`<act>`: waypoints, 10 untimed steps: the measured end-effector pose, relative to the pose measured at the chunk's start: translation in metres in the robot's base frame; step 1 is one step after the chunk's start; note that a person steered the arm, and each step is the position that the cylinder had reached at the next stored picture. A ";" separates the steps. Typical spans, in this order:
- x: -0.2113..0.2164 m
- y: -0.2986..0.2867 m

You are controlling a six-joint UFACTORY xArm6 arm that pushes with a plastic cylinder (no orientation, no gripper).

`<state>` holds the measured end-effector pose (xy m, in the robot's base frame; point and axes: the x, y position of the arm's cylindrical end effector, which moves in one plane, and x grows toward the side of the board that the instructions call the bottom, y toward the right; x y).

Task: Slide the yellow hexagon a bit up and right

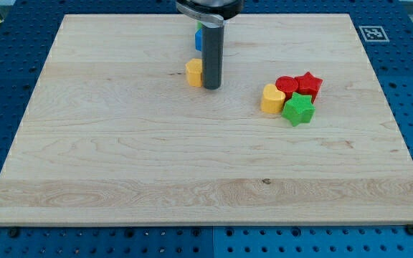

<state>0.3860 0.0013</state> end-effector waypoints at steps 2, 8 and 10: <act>0.003 0.037; 0.009 -0.038; -0.016 -0.043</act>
<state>0.3704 -0.0419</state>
